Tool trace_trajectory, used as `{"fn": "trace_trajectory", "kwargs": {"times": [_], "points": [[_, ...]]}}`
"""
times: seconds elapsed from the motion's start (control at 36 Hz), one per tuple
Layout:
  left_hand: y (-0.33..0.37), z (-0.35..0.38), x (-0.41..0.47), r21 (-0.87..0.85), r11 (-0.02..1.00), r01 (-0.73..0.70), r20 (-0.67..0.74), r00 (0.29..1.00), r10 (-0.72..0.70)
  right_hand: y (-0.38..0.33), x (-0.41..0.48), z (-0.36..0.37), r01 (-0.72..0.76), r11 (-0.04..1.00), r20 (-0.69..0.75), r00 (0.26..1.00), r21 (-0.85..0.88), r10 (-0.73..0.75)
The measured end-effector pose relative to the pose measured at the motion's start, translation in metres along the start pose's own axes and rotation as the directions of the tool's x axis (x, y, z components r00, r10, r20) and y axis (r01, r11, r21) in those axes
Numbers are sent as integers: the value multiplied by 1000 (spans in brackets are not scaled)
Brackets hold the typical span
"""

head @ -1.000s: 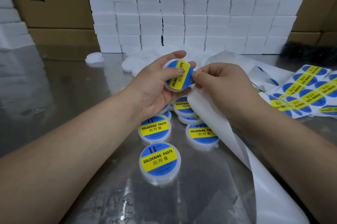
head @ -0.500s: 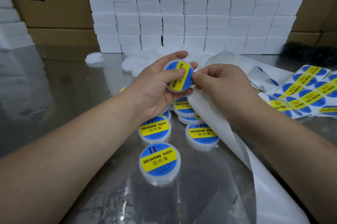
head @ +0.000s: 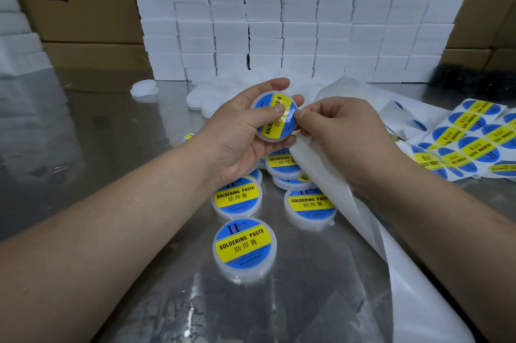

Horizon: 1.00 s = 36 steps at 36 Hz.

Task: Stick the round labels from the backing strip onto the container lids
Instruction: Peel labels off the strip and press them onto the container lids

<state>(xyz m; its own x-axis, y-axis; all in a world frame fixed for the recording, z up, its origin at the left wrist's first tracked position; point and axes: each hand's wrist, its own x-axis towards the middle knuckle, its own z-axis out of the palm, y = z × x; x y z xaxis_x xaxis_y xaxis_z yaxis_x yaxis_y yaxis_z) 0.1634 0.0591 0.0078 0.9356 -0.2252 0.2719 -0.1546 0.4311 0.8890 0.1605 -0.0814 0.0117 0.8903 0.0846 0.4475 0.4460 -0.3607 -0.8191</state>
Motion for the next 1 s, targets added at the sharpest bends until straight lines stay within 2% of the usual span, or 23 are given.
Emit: {"fn": "trace_trajectory", "kwargs": {"times": [0.47,0.81,1.0], "points": [[-1,3,-2,68,997,-24,-35,999,26,1,2,-2,31,994,-21,999,-106,-33],[0,10,-9,229,968,-102,-51,992,117,5,4,-3,53,975,-41,997,-215,-63],[5,11,-10,294,947,-130,-85,983,161,4,5,-4,6,976,-61,998,-218,-19]]}}
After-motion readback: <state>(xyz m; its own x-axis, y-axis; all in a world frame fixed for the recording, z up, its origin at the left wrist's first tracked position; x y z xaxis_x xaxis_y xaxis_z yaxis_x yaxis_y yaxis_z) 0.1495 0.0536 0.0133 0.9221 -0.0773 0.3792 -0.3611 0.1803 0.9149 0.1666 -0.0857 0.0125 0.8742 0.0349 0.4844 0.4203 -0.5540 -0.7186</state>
